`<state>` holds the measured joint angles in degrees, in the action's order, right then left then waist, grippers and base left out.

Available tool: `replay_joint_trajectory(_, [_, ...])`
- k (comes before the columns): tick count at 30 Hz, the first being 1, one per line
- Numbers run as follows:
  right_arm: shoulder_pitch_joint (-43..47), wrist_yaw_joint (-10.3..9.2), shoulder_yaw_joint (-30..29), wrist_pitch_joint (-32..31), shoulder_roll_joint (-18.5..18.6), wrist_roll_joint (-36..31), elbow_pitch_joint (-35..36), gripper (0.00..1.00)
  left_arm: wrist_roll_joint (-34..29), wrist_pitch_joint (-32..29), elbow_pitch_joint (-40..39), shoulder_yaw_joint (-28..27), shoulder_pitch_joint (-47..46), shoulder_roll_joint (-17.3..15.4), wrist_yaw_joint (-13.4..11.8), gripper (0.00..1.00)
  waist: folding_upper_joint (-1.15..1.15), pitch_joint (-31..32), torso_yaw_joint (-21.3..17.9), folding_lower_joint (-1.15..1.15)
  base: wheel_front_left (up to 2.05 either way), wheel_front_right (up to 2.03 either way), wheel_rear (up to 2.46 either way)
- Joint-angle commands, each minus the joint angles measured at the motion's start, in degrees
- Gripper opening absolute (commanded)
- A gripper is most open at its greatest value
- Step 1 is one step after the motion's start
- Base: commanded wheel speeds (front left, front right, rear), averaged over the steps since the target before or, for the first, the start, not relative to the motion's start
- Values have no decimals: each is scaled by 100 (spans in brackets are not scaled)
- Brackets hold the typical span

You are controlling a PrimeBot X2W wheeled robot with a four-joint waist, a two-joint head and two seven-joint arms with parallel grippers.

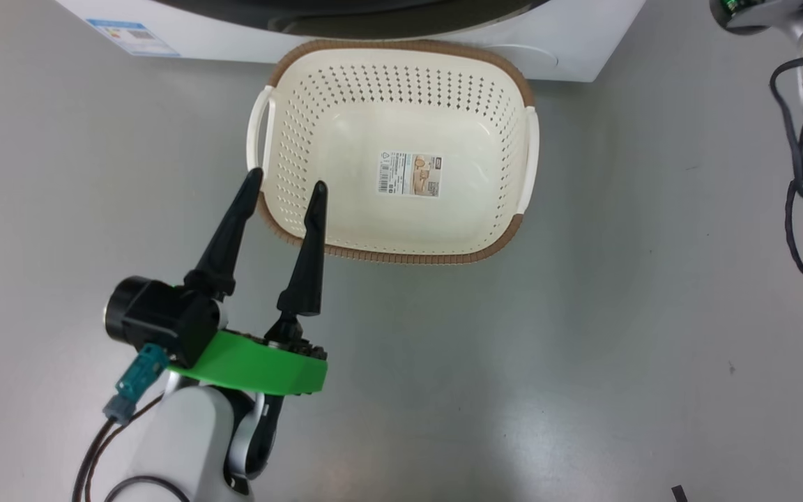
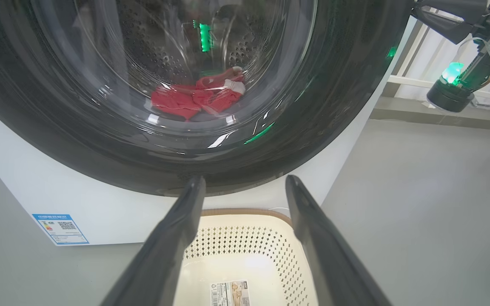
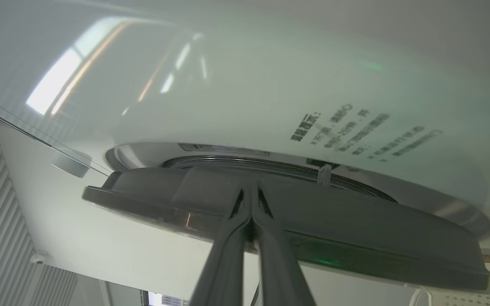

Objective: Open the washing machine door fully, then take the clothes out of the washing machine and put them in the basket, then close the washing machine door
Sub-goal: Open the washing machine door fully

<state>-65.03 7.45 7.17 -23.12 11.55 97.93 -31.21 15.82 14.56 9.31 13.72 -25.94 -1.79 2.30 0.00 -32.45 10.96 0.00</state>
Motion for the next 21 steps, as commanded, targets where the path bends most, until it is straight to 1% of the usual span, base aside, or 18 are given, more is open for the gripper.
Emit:
replay_joint_trajectory(1, [-112, 3, -18, -41, -52, 138, 163, 0, 4, 44, -116, -129, -49, -109, -34, 100, 0, -33, 22, 0, 0, 0, 0])
replay_joint_trajectory(7, [-330, 3, -102, -264, -28, 133, 9, 0, 46, 44, -92, -78, -112, -109, -38, 100, 0, -142, 79, 0, 0, 0, 0])
replay_joint_trajectory(21, [-720, 3, 43, -874, -98, 39, -447, 0, 44, 44, -59, -24, -183, -109, -59, 100, 0, -218, 157, 0, 0, 0, 0])
